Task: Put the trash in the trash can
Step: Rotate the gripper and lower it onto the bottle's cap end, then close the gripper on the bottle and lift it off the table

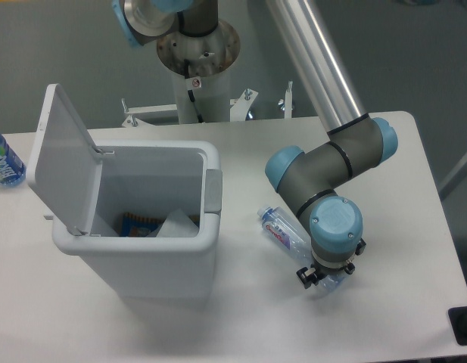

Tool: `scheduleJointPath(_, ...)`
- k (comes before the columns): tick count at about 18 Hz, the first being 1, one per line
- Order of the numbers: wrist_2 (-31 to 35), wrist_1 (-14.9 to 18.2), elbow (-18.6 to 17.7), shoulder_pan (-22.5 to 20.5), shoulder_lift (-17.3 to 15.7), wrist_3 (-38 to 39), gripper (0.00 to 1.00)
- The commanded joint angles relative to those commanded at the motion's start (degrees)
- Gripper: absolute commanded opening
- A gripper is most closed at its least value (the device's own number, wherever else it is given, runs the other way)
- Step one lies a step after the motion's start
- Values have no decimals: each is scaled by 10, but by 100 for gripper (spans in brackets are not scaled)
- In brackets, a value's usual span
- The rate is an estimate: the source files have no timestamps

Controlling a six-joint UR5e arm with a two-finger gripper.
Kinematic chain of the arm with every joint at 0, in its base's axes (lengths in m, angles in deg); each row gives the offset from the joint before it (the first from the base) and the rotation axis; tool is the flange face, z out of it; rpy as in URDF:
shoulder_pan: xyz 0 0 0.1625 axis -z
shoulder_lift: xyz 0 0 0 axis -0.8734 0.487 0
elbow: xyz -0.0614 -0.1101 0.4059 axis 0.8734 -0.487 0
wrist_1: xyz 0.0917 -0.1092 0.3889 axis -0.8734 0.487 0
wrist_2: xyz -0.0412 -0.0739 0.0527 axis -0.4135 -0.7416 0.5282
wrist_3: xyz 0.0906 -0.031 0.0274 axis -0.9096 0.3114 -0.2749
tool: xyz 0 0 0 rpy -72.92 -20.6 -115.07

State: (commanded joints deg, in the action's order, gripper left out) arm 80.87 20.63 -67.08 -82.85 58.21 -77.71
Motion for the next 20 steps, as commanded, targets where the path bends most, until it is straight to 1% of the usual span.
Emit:
scheduleJointPath(2, 0, 0, 2, 0, 0, 1, 63)
scheduleJointPath(4, 0, 0, 3, 0, 0, 2, 61)
scheduleJointPath(5, 0, 0, 4, 0, -1, 3, 59)
scheduleJointPath(7, -1, 1, 9, 0, -3, 4, 58)
scheduleJointPath(9, -5, 2, 11, 0, -5, 4, 54)
scheduleJointPath(12, -7, 2, 17, 0, -10, 4, 54)
scheduleJointPath(15, -24, 2, 30, 0, -14, 4, 54)
scheduleJointPath(17, -38, 2, 35, -1, -24, 4, 54)
scheduleJointPath(20, -76, 2, 37, -8, -53, 2, 54)
